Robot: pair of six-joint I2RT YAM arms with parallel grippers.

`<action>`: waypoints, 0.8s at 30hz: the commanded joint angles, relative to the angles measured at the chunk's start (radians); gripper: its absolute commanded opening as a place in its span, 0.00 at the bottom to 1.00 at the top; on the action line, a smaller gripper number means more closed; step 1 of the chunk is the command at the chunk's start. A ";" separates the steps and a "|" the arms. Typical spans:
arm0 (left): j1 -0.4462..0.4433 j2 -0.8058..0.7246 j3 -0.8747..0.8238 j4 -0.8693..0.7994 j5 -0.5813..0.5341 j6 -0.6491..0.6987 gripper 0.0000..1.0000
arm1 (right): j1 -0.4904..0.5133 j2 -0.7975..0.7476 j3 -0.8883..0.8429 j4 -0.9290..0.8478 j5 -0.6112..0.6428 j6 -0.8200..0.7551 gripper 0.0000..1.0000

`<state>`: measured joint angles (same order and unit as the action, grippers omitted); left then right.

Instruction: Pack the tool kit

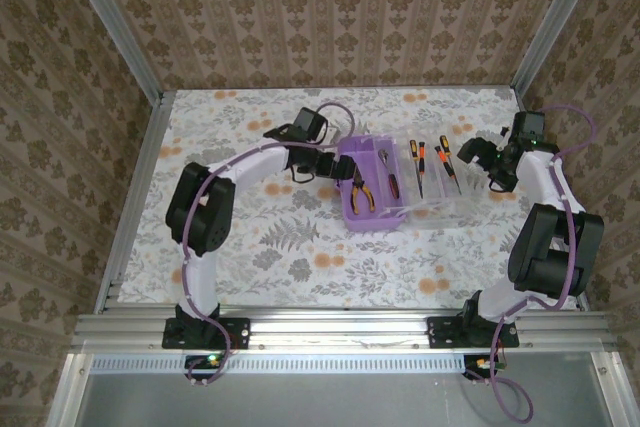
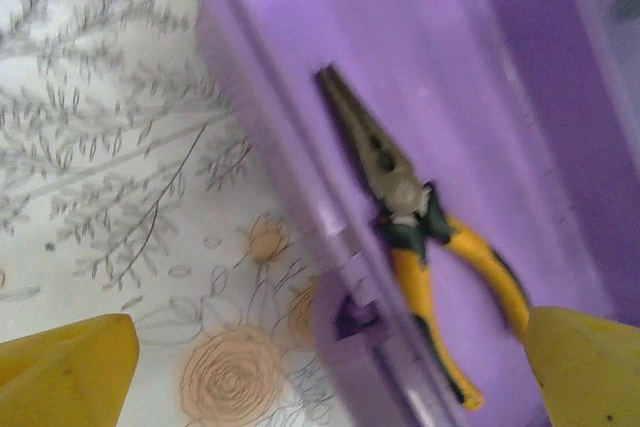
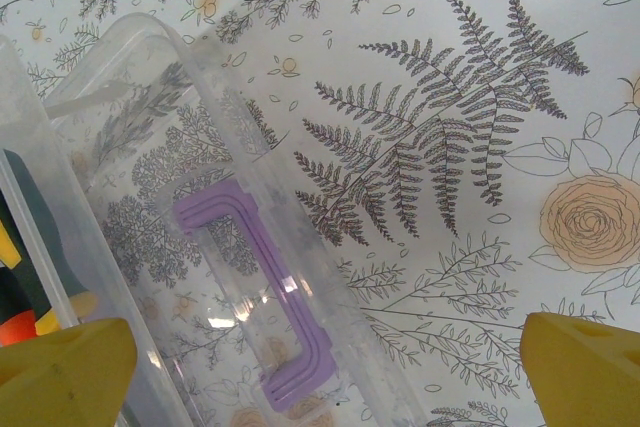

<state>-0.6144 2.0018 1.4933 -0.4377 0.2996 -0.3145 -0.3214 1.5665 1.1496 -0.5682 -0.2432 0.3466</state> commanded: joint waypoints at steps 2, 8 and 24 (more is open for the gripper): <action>0.017 -0.053 -0.085 -0.025 -0.026 -0.004 1.00 | 0.019 0.000 0.001 -0.039 -0.044 -0.021 1.00; 0.051 -0.113 -0.165 -0.021 -0.037 -0.002 1.00 | 0.019 0.000 -0.004 -0.039 -0.044 -0.021 1.00; 0.081 -0.186 -0.182 -0.017 -0.050 0.001 1.00 | 0.024 0.005 -0.005 -0.035 -0.069 -0.021 1.00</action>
<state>-0.5480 1.8523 1.3209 -0.4335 0.2646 -0.3244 -0.3042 1.5665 1.1492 -0.5774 -0.2829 0.3393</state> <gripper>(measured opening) 0.999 0.999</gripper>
